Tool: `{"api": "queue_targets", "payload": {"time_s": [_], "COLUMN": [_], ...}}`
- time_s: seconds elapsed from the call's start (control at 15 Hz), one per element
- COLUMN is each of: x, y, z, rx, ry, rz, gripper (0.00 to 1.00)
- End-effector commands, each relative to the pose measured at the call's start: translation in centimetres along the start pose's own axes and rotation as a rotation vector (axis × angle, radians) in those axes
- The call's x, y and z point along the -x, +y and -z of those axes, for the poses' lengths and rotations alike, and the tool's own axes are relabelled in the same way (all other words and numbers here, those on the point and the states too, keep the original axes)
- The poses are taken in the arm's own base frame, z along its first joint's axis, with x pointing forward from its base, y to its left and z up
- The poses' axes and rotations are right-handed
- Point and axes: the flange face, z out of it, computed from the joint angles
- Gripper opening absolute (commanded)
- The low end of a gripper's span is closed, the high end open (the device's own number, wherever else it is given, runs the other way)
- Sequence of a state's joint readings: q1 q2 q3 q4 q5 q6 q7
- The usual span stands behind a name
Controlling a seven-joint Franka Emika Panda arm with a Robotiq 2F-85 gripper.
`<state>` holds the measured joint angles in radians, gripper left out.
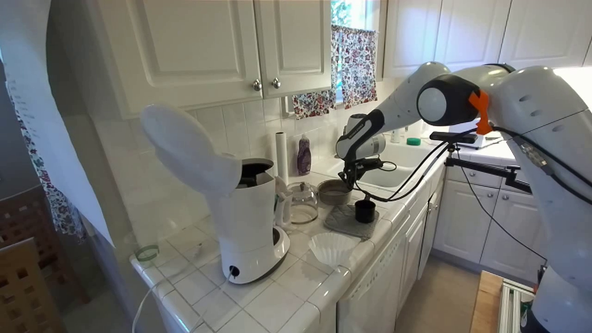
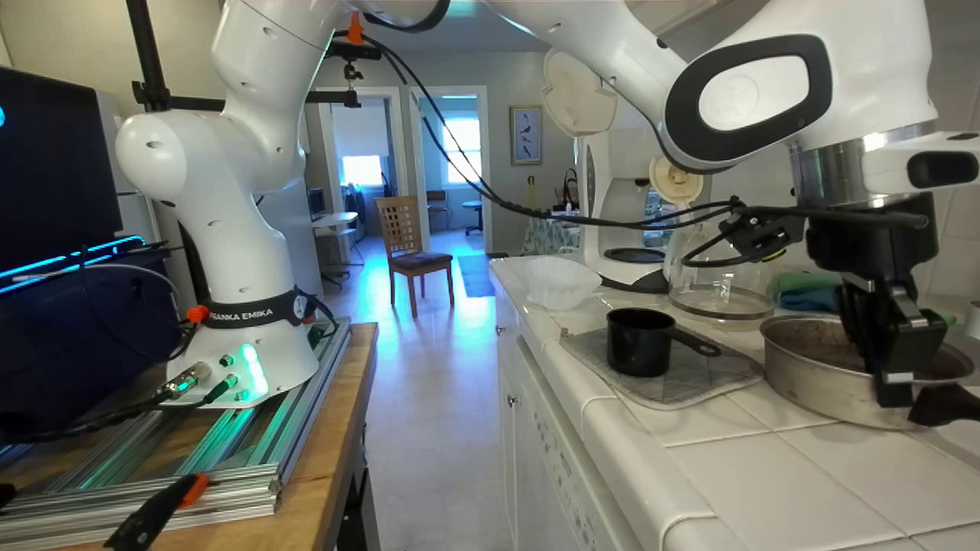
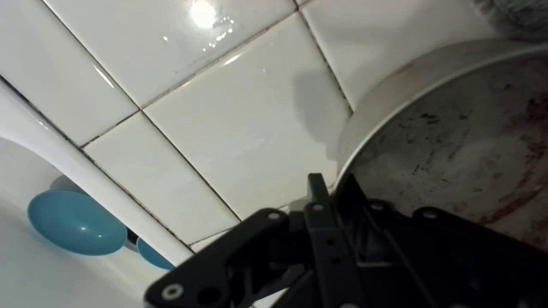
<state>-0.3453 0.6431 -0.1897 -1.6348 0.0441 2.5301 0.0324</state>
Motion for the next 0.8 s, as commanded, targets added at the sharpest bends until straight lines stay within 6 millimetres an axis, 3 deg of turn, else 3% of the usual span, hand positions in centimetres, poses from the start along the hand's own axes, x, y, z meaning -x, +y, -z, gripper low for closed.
{"api": "queue_targets", "payload": {"time_s": [0.0, 0.73], "x": [-0.6, -0.4], "y": [-0.1, 0.2], "z": [-0.4, 0.7], "rx": [-0.028, -0.060], "ry": [-0.016, 0.004], "rz": [-0.011, -0.043], "gripper": [0.03, 0.02]}}
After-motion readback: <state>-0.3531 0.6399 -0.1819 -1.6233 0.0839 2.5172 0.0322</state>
